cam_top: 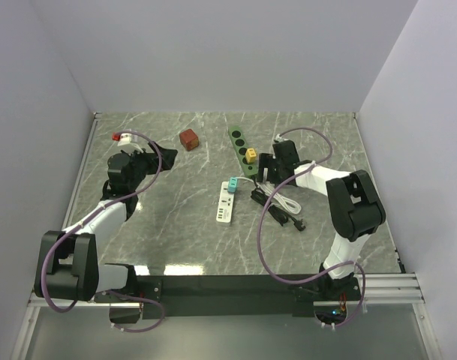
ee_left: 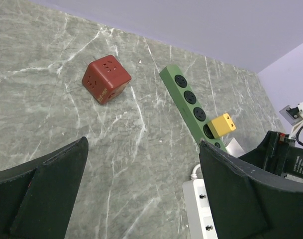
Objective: Insert the plug
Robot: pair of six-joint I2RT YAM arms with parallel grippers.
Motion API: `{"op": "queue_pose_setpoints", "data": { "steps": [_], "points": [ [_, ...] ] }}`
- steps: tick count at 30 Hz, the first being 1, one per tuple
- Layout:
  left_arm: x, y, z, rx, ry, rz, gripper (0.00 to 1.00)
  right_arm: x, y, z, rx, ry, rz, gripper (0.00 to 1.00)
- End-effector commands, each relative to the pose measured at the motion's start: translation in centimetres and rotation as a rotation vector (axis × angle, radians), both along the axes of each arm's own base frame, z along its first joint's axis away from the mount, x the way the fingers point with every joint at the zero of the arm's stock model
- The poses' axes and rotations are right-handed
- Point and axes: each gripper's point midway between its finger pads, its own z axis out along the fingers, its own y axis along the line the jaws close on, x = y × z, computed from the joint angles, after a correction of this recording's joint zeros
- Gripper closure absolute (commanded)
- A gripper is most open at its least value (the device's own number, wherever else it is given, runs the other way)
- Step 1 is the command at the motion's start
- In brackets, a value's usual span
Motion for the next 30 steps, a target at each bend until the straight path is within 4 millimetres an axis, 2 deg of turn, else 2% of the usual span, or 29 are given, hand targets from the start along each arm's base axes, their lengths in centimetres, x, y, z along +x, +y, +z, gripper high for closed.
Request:
{"op": "queue_pose_setpoints", "data": {
  "steps": [1, 5, 7, 9, 15, 23, 28, 30],
  "points": [
    [-0.1, -0.3, 1.8, -0.017, -0.062, -0.027, 0.0, -1.6, -1.0, -0.9, -0.029, 0.066, -0.018, 0.11],
    [-0.2, -0.3, 1.9, -0.017, -0.069, -0.022, 0.01, -0.6, -1.9, 0.4, -0.051, -0.007, -0.074, 0.11],
    [-0.2, -0.3, 1.8, -0.019, -0.066, -0.027, 0.01, 0.5, -1.7, 1.2, -0.054, -0.038, -0.08, 0.11],
    [-0.1, -0.4, 1.8, -0.021, -0.064, -0.031, 0.0, 1.0, -1.6, 0.4, -0.083, -0.016, -0.066, 0.11],
    [-0.2, -0.4, 1.6, -0.02, -0.06, -0.031, 0.01, 3.0, -0.7, 1.5, -0.126, -0.074, -0.05, 0.11],
    [-0.1, -0.6, 1.4, -0.021, -0.055, -0.042, 0.01, 4.3, 0.3, 2.2, -0.138, -0.125, -0.001, 0.13],
    [-0.1, -0.6, 1.4, -0.011, -0.062, -0.043, 0.01, 4.4, 1.2, 1.5, -0.162, -0.097, 0.037, 0.27],
    [-0.2, -0.6, 1.5, -0.01, -0.067, -0.049, 0.01, 4.2, 1.5, 1.2, -0.17, -0.085, 0.047, 0.38]
  ]
}}
